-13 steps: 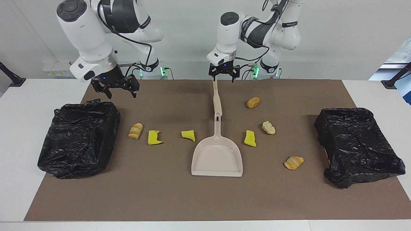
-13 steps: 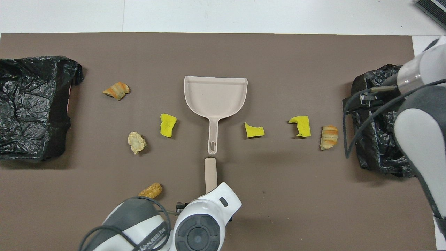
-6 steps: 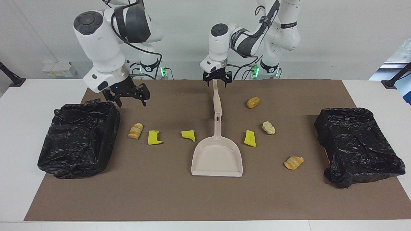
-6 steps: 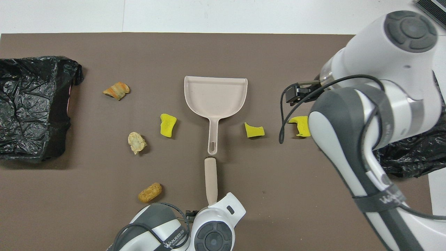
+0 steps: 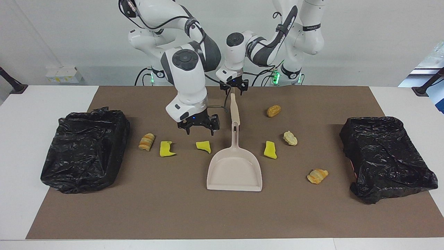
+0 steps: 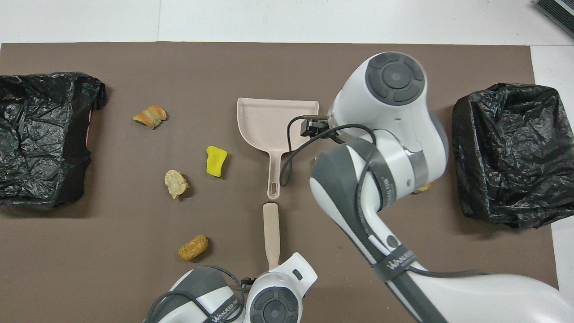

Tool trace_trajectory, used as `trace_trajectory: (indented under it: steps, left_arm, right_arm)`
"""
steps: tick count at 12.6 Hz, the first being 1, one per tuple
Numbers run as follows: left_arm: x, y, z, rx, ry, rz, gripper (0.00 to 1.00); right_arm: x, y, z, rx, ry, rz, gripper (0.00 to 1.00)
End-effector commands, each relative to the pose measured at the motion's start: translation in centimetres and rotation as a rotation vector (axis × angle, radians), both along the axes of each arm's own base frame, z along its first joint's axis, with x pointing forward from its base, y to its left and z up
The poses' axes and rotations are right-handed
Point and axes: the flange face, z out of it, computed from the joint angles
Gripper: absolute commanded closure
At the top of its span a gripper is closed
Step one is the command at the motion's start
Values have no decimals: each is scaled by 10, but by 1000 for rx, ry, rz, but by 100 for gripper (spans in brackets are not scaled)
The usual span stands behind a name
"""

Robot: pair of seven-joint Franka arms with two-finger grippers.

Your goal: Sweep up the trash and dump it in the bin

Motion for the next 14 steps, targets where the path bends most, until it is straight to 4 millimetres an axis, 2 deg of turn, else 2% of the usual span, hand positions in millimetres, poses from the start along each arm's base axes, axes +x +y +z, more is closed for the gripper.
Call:
trace_trajectory:
  steps: [1, 3, 4, 5, 7, 8, 11, 13, 14]
  left_arm:
    - [-9, 8, 1, -21, 10, 5, 32]
    - [-10, 9, 1, -20, 28, 16, 50]
    - [-9, 10, 0, -15, 34, 16, 55]
    - [-7, 12, 0, -8, 40, 23, 65]
    - [-8, 16, -2, 21, 64, 20, 93]
    - [-7, 17, -1, 33, 77, 8, 100]
    - [11, 28, 17, 60, 114, -27, 100]
    - [19, 49, 41, 80, 158, -99, 100]
    - [29, 70, 60, 65, 156, -112, 100]
  right_arm:
    - [1, 31, -19, 26, -28, -50, 0]
    - [-5, 57, -38, 11, -50, -69, 0]
    - [-13, 75, -50, 19, -62, -82, 0]
    - [-17, 80, -59, 23, -60, -97, 0]
    - [-26, 84, -84, 25, -56, -129, 0]
    - [-34, 90, -97, 28, -56, -120, 0]
    - [-45, 93, -110, 24, -50, -111, 0]
    - [-54, 99, -113, 17, -42, -97, 12]
    - [-60, 104, -116, 12, -36, -81, 18]
